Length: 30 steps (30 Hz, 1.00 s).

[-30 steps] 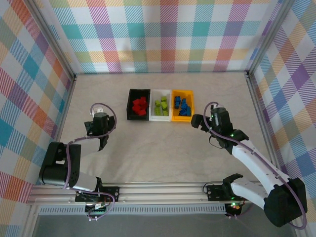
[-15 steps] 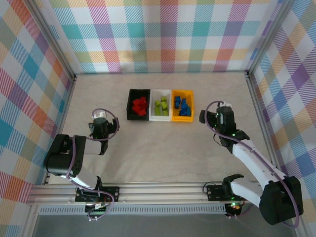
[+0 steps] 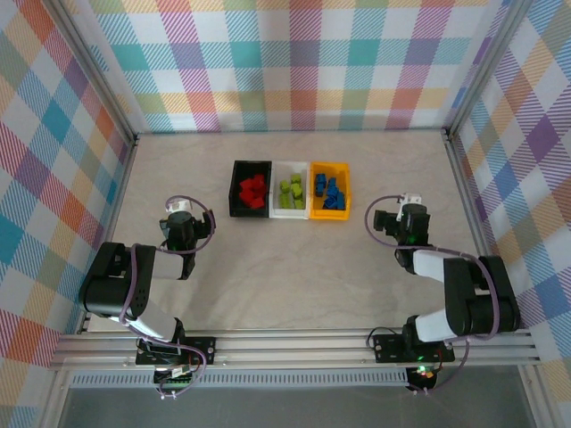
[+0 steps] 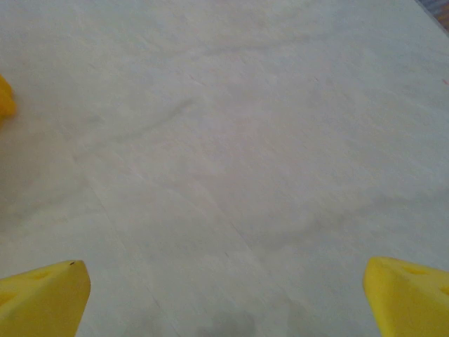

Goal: Sort the legos into containers by color

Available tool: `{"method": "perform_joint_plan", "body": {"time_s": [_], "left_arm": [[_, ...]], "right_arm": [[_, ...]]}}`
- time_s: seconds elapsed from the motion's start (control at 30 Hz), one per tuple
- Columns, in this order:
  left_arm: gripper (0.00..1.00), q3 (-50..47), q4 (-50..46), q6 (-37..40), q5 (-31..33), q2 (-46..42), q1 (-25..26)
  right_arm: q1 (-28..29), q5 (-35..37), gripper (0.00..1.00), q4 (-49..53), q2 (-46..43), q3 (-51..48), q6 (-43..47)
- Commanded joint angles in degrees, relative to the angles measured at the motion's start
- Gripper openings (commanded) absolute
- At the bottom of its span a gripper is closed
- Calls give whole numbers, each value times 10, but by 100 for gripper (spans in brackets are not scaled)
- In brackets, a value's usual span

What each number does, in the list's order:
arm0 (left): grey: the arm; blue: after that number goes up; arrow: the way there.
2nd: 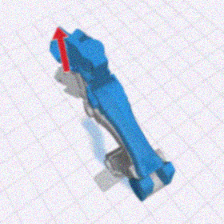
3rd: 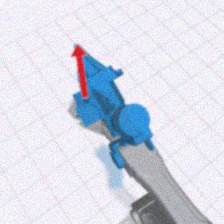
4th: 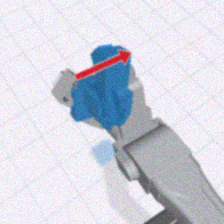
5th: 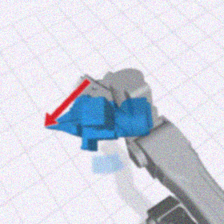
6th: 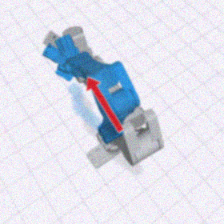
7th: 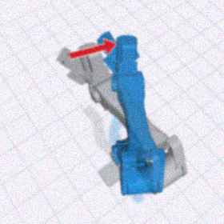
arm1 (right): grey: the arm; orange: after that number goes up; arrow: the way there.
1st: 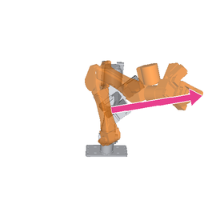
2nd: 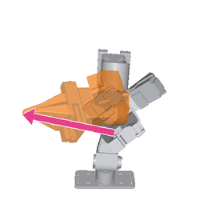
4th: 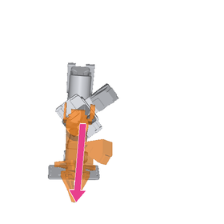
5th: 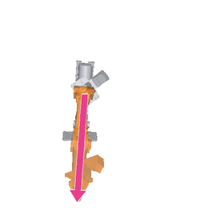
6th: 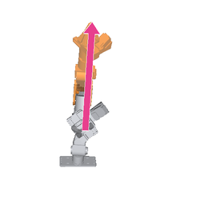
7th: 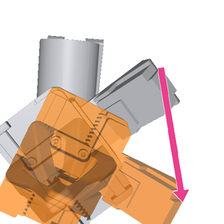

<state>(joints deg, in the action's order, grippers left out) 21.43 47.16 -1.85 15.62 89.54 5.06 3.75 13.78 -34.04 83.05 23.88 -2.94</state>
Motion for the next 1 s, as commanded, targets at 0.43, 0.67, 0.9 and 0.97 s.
{"method": "perform_joint_plan", "body": {"time_s": [0.43, 0.67, 0.9, 0.97], "left_arm": [[100, 5, 25, 6, 2, -3, -1], [100, 6, 24, 6, 2, -2, 0], [100, 6, 24, 6, 2, -2, 0], [100, 7, 23, 6, 1, -2, -1]], "right_arm": [[-23, -37, 100, -187, 45, -33, -9], [-22, -37, 100, -179, 46, -28, -6], [-22, -38, 100, -180, 45, -30, -6], [-23, -38, 100, -180, 46, -29, -7]]}}
